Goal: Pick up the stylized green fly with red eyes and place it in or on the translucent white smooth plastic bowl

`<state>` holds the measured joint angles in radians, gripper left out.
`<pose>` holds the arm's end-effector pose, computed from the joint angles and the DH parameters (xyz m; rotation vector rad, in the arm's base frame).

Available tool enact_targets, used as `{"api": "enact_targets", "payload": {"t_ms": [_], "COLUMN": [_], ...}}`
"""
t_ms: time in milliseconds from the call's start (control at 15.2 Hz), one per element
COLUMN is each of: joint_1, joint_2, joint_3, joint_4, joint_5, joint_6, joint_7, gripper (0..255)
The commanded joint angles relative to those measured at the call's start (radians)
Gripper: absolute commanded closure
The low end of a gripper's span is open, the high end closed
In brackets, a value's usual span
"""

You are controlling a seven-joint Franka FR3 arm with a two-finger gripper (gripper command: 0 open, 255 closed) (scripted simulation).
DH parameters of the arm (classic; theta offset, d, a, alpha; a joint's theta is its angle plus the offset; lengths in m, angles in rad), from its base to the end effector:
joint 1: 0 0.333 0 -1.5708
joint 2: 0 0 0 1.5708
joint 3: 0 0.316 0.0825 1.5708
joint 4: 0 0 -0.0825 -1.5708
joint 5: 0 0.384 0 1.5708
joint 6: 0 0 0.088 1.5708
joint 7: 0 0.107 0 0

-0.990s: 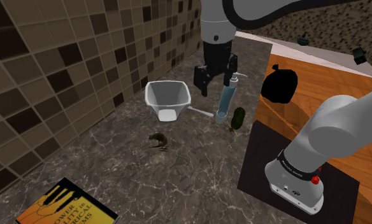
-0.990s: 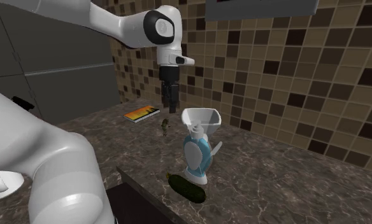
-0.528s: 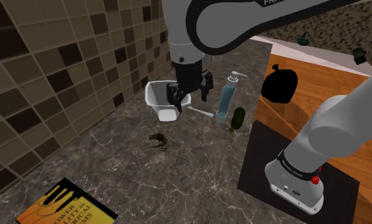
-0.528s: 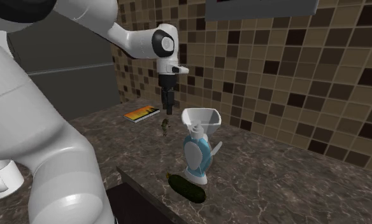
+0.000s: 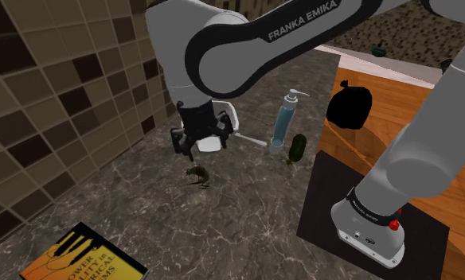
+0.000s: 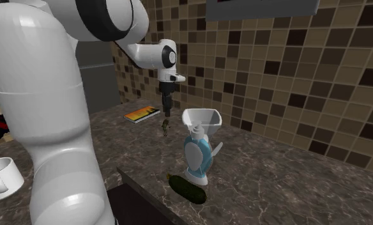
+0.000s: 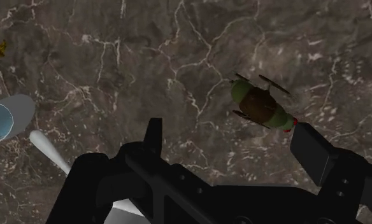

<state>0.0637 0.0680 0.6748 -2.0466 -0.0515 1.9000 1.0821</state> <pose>0.4022 0.3565 0.3992 2.9386 -0.4727 -0.1772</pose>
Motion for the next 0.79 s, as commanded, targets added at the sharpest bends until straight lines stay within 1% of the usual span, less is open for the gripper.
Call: {"api": "enact_targets", "payload": {"t_ms": [0,132,594,726], "joint_1": [0.026,0.056,0.06,0.061], "joint_2": [0.101,0.176,0.201,0.204], "joint_3": [0.009,0.004,-0.007,-0.008], "joint_4": [0.06,0.116,0.046,0.041], "joint_5": [-0.059,-0.101,-0.123,-0.125], "joint_6": [0.013,0.013,0.102,0.109], "joint_7": [0.08,0.134,0.149,0.151], "gripper": [0,0,0,0]}}
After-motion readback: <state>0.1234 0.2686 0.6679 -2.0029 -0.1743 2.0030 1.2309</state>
